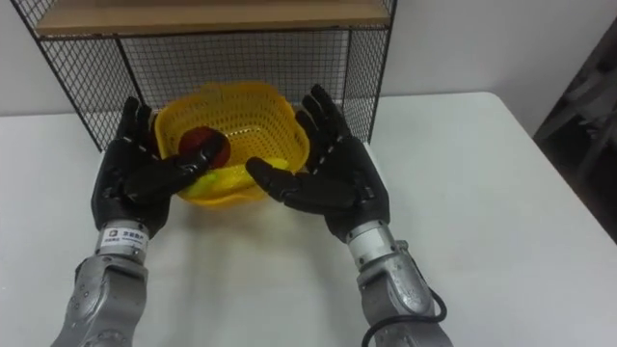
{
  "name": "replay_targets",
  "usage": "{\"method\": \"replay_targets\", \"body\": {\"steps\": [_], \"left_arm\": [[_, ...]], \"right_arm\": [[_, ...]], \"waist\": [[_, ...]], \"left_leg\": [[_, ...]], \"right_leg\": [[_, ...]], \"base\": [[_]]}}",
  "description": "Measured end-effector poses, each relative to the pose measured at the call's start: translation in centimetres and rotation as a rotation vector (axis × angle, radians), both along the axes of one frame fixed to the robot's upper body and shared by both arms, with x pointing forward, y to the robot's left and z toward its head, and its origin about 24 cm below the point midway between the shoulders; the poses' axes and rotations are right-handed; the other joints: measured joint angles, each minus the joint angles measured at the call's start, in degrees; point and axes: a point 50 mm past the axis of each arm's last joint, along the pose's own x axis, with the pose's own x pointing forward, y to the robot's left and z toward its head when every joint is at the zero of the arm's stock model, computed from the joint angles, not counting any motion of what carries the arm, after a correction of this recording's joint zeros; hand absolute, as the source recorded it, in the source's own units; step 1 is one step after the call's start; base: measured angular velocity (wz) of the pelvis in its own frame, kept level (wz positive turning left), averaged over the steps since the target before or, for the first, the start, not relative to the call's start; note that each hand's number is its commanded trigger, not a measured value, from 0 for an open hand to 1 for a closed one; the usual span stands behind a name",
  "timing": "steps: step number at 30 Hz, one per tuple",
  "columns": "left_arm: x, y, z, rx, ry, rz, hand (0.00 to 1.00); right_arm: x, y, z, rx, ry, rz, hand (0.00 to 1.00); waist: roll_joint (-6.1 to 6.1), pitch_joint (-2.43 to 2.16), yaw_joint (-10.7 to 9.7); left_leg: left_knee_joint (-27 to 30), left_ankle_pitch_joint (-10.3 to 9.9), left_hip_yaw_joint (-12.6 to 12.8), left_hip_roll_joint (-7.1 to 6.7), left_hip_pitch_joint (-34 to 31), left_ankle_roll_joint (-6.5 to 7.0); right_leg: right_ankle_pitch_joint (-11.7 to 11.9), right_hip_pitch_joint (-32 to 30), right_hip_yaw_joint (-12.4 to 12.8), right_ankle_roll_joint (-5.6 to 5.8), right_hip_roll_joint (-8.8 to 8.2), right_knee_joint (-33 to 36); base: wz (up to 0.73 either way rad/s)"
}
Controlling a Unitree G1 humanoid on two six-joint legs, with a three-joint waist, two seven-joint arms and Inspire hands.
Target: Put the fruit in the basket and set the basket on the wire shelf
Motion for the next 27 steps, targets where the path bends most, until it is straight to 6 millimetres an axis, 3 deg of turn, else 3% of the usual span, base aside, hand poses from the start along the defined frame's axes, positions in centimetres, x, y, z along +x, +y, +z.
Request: {"method": "replay_targets", "body": {"steps": [2,3,8,11,15,21,25,27], "left_arm": [[0.3,0.1,0.3,0.003,-0.007,0.015,0.00],[0.3,0.1,0.4,0.002,-0.009,0.021,0.00],[0.3,0.0,0.2,-0.003,0.000,0.022,0.00],[0.3,0.0,0.1,0.001,0.005,0.017,0.00],[0.3,0.0,0.1,0.059,0.004,0.013,0.00],[0.5,-0.1,-0.2,0.075,0.041,-0.008,0.00],[0.5,-0.2,-0.6,0.114,0.067,-0.018,0.00],[0.8,-0.3,-1.1,0.126,0.089,-0.023,0.00]], "right_arm": [[0.2,0.0,0.2,0.002,-0.006,0.003,0.00],[0.3,0.2,0.2,0.004,-0.008,0.008,0.00],[0.2,0.0,-0.4,-0.001,0.020,0.007,0.00],[0.2,0.0,-0.4,-0.004,0.019,0.007,0.00],[0.2,0.0,-0.4,0.000,0.021,0.006,0.00],[0.3,-0.1,-1.0,-0.008,0.060,-0.005,0.00],[0.6,-0.1,-1.7,-0.024,0.111,-0.007,0.00],[1.3,0.0,-1.6,-0.034,0.125,-0.012,0.00]], "waist": [[0.94,0.18,-0.1],[1.62,0.21,0.1],[2.78,-0.38,-0.5],[2.91,-0.86,-0.5],[3.06,-0.94,0.0],[3.48,-1.26,0.0],[3.59,-1.18,-0.2],[3.79,-0.90,-0.2]], "left_leg": [[0.1,0.1,-0.2,0.59,-0.7,0.12],[-0.1,0.2,-0.3,0.89,-1.1,0.11],[-1.7,1.2,0.4,0.94,0.2,0.11],[-3.5,2.5,0.1,1.43,0.6,-0.13],[-5.3,4.2,-0.6,2.83,0.4,-0.97],[-8.1,6.6,-1.5,2.74,0.9,-1.42],[-9.3,7.5,-1.7,2.78,1.6,-1.67],[-9.6,7.7,-1.7,2.75,2.1,-1.49]], "right_leg": [[-0.6,0.5,-0.2,0.40,1.00,-3.2],[-1.9,1.8,-0.4,0.32,1.71,-7.8],[-2.9,8.2,-2.9,0.05,2.22,-20.6],[-1.3,9.7,-4.1,-0.21,3.05,-24.4],[1.7,10.6,-4.6,-1.23,5.04,-28.8],[3.4,11.5,-5.8,-1.80,5.59,-31.8],[4.0,12.5,-5.8,-1.94,6.08,-33.4],[4.0,13.0,-5.8,-1.95,6.07,-33.5]], "base": [[-0.14],[-0.18],[-0.11],[0.00],[0.02],[0.07],[0.01],[0.00]]}}
